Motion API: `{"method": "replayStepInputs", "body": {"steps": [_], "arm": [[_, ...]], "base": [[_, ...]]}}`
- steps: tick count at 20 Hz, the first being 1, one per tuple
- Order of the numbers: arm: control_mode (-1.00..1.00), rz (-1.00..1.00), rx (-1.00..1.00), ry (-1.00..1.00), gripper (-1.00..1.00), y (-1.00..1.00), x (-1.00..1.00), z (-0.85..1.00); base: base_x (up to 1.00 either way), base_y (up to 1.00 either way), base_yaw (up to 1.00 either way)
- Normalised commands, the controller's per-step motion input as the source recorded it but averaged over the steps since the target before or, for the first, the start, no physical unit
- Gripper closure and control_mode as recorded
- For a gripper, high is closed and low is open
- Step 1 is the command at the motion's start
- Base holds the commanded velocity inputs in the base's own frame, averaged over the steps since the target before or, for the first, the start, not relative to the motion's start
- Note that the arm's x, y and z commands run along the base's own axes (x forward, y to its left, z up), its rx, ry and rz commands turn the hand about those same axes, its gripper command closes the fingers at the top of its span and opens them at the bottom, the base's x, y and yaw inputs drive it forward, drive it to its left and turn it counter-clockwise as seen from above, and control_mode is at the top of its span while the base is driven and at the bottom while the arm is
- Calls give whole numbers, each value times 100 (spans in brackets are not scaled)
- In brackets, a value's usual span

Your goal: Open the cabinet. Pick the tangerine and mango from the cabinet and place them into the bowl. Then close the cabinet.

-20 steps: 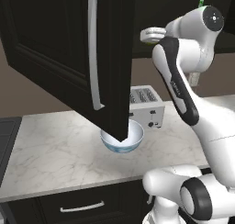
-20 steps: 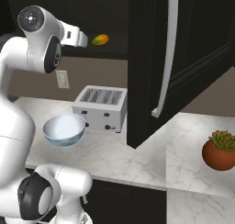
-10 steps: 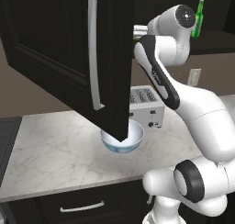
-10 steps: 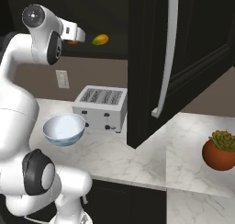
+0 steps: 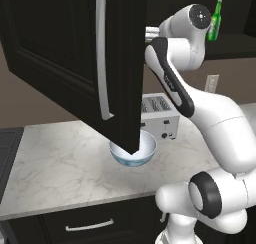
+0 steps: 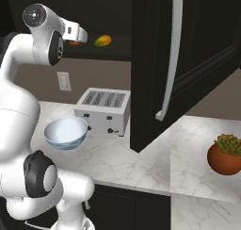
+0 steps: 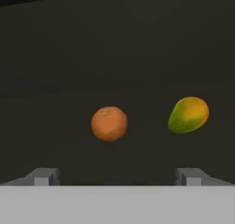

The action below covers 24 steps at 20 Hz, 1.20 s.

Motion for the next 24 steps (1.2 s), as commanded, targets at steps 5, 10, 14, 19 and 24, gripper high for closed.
{"method": "replayStepInputs", "body": {"steps": [5, 10, 14, 19, 24], "arm": [[-100, 0, 0, 0, -100, 4, 24, -8], [-100, 0, 0, 1, -100, 12, 39, -2], [-100, 0, 0, 6, -100, 18, 34, 0], [-100, 0, 0, 4, -100, 3, 28, 0], [-100, 0, 0, 2, -100, 1, 33, -5]], "base": [[0, 0, 0], [0, 0, 0], [0, 0, 0], [0, 0, 0], [0, 0, 0]]}}
